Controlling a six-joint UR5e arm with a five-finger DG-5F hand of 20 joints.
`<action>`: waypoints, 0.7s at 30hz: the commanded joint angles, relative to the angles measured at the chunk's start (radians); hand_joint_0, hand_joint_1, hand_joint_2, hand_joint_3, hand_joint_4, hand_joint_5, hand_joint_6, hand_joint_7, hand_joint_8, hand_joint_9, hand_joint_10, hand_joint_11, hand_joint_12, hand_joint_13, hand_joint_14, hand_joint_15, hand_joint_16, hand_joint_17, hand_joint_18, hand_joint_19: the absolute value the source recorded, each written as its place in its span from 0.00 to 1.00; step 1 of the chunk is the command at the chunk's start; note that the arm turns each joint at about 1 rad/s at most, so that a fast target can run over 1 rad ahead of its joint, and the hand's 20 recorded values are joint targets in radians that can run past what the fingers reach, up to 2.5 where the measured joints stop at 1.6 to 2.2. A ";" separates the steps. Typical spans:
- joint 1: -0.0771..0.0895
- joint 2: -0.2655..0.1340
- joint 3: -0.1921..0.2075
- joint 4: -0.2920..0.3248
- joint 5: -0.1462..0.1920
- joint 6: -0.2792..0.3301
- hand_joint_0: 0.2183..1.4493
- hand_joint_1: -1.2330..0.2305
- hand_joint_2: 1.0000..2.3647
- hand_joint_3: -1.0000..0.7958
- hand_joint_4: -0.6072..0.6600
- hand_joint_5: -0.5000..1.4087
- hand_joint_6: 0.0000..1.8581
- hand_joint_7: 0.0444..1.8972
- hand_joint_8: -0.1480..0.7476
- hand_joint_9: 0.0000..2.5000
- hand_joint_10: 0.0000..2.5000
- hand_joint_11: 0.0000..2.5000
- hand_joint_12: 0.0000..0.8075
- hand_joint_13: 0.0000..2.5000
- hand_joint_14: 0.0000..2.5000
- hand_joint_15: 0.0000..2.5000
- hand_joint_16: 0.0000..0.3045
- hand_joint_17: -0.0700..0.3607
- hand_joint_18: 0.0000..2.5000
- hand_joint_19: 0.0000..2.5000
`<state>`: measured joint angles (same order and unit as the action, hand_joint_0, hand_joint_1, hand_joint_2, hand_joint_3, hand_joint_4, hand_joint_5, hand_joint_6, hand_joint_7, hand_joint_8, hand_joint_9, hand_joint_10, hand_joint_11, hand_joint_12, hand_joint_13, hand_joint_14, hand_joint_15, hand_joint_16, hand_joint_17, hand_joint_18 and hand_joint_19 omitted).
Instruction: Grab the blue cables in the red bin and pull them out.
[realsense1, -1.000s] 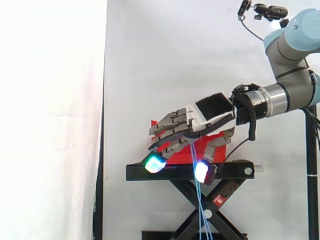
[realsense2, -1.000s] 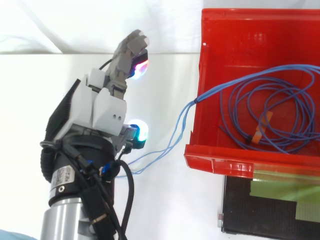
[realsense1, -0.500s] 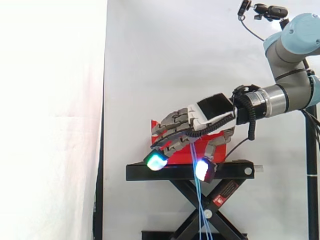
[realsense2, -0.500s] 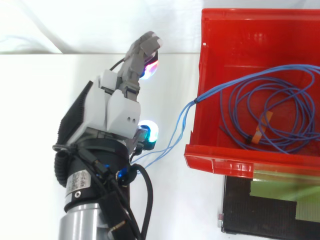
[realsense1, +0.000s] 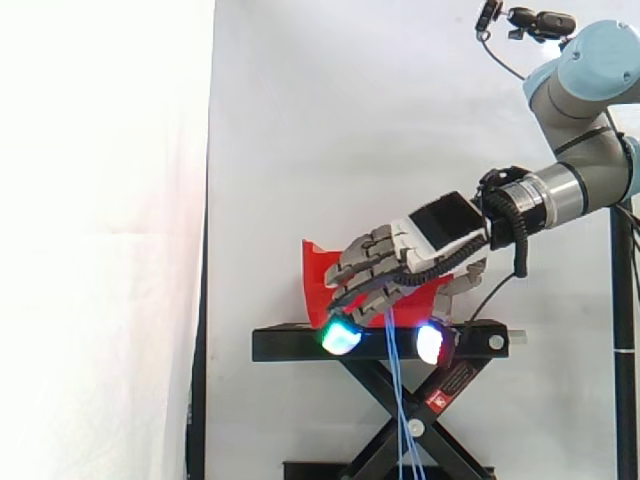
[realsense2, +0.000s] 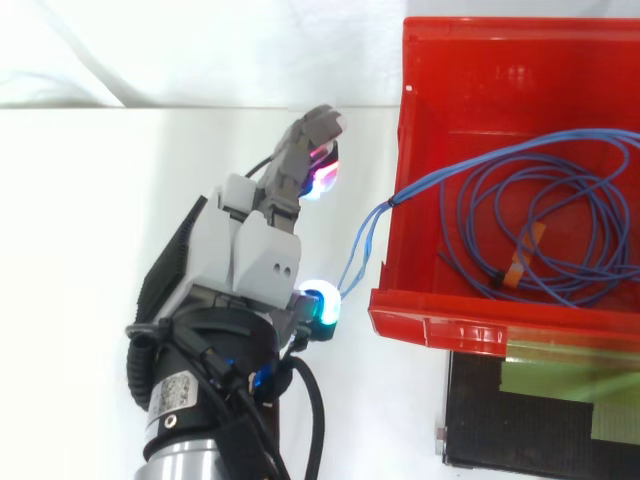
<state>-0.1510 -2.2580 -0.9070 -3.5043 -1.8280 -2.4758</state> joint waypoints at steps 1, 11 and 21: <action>-0.005 0.000 0.010 -0.030 0.001 -0.019 0.48 0.28 0.00 0.00 0.67 0.49 0.00 0.11 0.49 0.18 0.00 0.15 0.42 0.11 0.00 0.16 0.15 0.40 0.09 0.22; -0.005 0.000 0.027 -0.033 0.001 -0.039 0.48 0.28 0.00 0.00 0.68 0.51 0.00 0.12 0.49 0.19 0.00 0.15 0.42 0.11 0.00 0.17 0.15 0.40 0.09 0.22; -0.007 0.000 0.037 -0.045 0.013 -0.097 0.48 0.28 0.00 0.00 0.68 0.52 0.00 0.13 0.49 0.19 0.00 0.15 0.42 0.12 0.00 0.17 0.15 0.40 0.10 0.22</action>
<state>-0.1577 -2.2580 -0.8710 -3.5427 -1.8191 -2.5545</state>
